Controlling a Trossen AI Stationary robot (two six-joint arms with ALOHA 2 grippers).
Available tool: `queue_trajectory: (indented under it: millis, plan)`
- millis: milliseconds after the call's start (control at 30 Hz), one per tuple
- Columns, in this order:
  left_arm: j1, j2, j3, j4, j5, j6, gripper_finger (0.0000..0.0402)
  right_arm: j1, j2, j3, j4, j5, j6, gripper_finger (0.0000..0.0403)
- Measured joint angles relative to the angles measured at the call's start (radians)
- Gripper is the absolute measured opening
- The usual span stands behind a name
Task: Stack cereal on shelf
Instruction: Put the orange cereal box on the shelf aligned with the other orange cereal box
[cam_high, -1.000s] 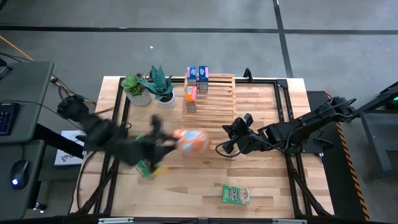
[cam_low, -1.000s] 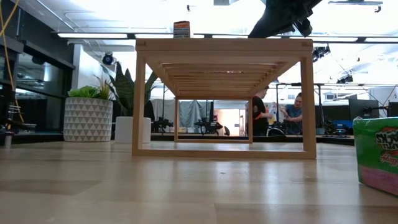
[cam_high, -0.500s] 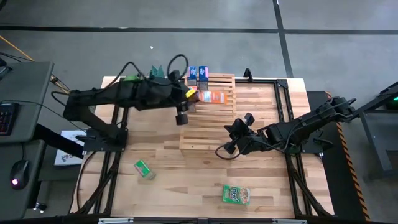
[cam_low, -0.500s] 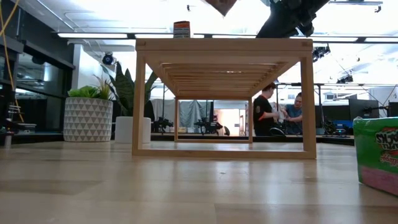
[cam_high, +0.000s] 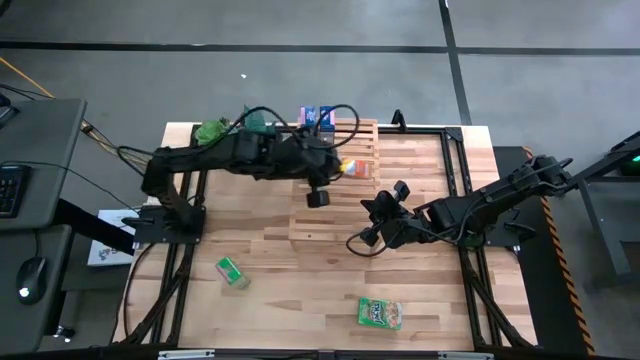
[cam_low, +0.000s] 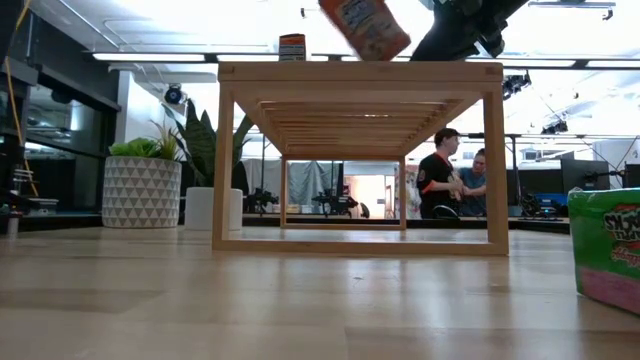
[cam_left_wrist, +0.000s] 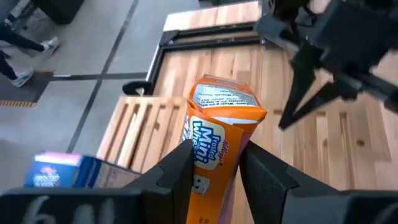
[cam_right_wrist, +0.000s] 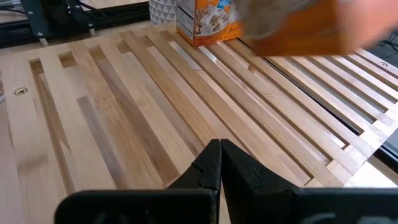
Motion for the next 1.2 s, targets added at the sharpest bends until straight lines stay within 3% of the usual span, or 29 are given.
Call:
queue_trajectory:
  millis: [167, 333, 900, 1200]
  plan:
    - [0.028, 0.085, 0.156, -0.148, 0.033, -0.059, 0.0113, 0.0, 0.0, 0.0, 0.003, -0.011, 0.001, 0.0]
    - [0.065, 0.143, 0.196, -0.278, 0.062, -0.133, 0.0113, 0.0, 0.0, 0.001, 0.002, -0.016, 0.008, 0.0]
    - [0.091, 0.153, 0.177, -0.287, 0.094, -0.111, 0.0115, 0.0, 0.0, 0.001, 0.004, -0.017, 0.009, 0.0]
    - [0.092, 0.153, 0.177, -0.258, 0.079, -0.087, 0.0164, 0.0, 0.0, 0.001, 0.008, -0.016, 0.009, 0.0]
